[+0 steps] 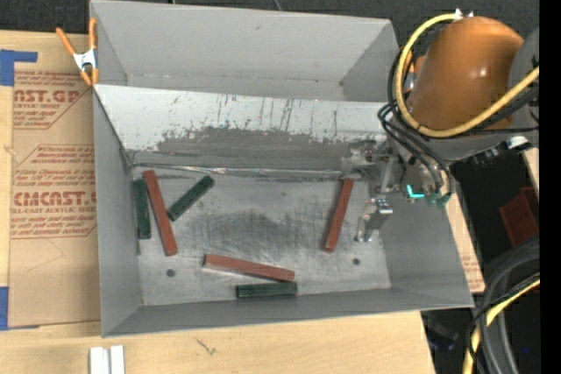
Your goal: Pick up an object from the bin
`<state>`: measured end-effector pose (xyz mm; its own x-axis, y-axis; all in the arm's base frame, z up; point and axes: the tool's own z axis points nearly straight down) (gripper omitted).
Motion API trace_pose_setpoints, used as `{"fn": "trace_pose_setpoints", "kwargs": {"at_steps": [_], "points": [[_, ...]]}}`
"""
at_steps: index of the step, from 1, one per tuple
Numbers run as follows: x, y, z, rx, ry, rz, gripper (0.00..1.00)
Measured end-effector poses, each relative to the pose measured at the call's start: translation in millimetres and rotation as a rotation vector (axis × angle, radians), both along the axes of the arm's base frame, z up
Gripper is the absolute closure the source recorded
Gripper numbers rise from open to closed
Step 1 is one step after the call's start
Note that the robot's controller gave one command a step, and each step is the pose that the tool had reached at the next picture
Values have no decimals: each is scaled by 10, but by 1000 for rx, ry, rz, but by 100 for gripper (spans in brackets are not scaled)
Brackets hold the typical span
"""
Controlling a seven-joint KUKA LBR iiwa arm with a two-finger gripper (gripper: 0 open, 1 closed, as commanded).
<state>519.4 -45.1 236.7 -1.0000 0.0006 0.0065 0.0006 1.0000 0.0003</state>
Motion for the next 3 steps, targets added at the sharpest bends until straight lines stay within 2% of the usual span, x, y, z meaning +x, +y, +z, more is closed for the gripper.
{"fn": "trace_pose_setpoints", "kwargs": {"at_steps": [1, 2, 3], "points": [[15, 1, 45, -1, -8, 1, 0], [186, -3, -256, -2, -20, 25, 0], [138, -93, -1043, -1, -12, 158, 0]]}}
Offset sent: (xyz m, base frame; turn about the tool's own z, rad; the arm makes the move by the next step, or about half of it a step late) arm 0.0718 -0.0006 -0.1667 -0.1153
